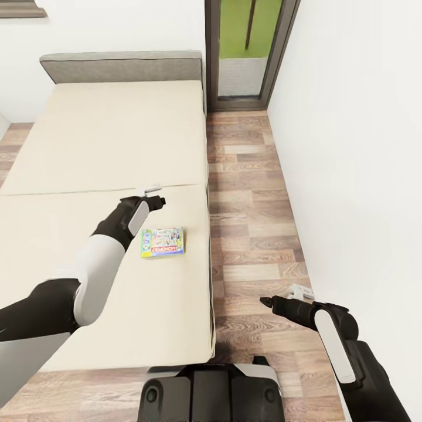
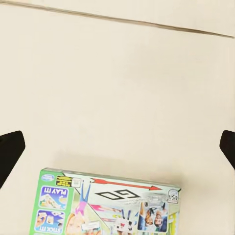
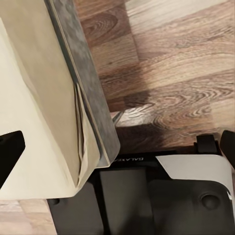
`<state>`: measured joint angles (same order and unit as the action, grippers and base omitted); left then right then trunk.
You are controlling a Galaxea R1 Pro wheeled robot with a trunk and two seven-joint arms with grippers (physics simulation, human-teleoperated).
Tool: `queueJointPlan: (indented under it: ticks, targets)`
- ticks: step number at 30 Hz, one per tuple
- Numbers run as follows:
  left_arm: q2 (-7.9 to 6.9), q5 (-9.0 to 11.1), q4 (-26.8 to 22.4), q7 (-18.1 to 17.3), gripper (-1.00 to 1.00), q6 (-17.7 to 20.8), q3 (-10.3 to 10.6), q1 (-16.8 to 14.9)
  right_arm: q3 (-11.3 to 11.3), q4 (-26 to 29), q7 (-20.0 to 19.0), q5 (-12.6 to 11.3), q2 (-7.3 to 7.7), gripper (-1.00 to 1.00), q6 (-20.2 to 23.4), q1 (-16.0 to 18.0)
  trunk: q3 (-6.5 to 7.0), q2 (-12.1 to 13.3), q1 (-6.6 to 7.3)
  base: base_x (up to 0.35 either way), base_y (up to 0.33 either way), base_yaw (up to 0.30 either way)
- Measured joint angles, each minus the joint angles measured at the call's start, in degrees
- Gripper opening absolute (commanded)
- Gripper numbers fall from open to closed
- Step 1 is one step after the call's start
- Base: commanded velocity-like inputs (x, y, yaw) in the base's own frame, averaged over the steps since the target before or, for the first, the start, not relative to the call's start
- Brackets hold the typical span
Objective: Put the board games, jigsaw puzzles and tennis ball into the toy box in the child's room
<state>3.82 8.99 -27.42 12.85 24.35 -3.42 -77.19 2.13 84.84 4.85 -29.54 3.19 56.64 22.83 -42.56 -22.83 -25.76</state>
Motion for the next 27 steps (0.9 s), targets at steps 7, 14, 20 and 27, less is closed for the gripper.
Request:
queueJointPlan:
  ticks: [7, 14, 20, 27]
  targets:
    - [0.06, -0.1, 0.0, 0.0, 1.00, 0.1, 0.0, -0.4, 0.0, 0.0, 0.0, 0.0, 0.02, 1.00, 0.0, 0.0, -0.66, 0.0, 0.00, 0.000, 0.000, 0.000]
    - [-0.11, -0.1, 0.0, 0.0, 1.00, 0.1, 0.0, -0.5, 0.0, 0.0, 0.0, 0.0, -0.05, 1.00, 0.0, 0.0, -1.33, 0.0, 0.00, 0.000, 0.000, 0.000]
    - [-0.19, -0.1, 0.0, -0.1, 1.00, 0.0, 0.0, -0.5, 0.0, 0.0, 0.0, 0.0, -0.11, 1.00, 0.0, 0.0, -1.89, 0.0, 0.00, 0.000, 0.000, 0.000]
    - [-0.18, -0.1, 0.0, -0.1, 1.00, -0.2, 0.0, -0.5, 0.0, -0.1, 0.1, 0.0, -0.15, 1.00, 0.0, 0.0, -2.55, 0.0, 0.00, 0.000, 0.000, 0.000]
